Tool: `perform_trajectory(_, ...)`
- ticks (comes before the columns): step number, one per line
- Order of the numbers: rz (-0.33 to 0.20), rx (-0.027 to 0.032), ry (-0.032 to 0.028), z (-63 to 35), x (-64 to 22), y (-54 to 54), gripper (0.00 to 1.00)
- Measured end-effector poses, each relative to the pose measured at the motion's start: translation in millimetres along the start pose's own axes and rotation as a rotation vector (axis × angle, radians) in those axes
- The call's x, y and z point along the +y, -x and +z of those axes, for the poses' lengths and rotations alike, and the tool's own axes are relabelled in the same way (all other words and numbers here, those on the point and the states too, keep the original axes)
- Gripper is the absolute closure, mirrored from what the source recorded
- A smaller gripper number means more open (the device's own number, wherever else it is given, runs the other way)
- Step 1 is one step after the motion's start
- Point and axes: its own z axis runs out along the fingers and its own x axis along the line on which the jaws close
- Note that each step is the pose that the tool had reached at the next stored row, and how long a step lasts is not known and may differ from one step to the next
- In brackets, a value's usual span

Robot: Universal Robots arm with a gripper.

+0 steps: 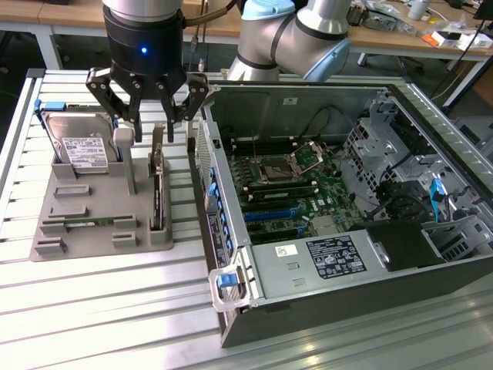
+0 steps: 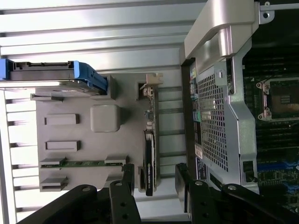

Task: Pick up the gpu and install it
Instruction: 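Pick up the gpu and move the gpu toward the slot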

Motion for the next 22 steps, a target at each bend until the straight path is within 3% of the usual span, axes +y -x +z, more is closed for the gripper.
perform_trajectory(22,0.000,0.0000,0.0000,13.7,-0.6,-0.9,0.52)
